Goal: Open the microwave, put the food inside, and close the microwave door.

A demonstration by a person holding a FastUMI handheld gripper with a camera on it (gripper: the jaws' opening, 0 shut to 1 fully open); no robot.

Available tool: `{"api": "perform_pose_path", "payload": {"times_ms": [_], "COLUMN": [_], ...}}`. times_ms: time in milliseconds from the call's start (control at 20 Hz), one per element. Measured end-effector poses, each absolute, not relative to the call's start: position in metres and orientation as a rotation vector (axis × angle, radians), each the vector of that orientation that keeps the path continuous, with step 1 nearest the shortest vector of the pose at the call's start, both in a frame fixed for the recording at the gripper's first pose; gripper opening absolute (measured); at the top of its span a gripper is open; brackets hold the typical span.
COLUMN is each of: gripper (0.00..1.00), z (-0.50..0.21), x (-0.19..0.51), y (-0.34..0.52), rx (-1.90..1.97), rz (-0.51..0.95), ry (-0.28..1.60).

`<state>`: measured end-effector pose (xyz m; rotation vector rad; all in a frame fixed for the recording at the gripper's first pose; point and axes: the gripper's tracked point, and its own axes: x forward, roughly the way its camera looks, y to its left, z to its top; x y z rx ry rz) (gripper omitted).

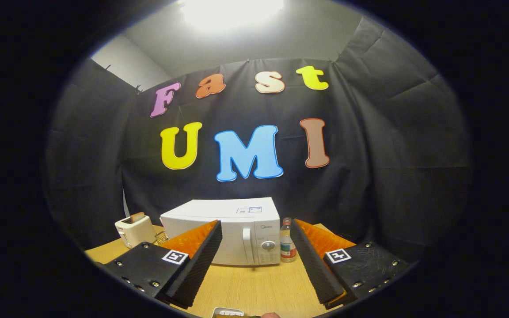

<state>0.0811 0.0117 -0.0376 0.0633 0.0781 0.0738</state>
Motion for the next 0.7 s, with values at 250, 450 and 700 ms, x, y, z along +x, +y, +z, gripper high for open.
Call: {"api": "perform_pose_path", "payload": {"times_ms": [250,450,700], "gripper": [0.97,0.97,0.98], "z": [-0.055,-0.080,-0.128], "x": [0.132,0.179,0.227], "y": [0.024,0.032,0.038], "rx": [0.074,0.065,0.032], "rz": [0.148,0.185,0.184], "ry": [0.108,0.157,0.244]}}
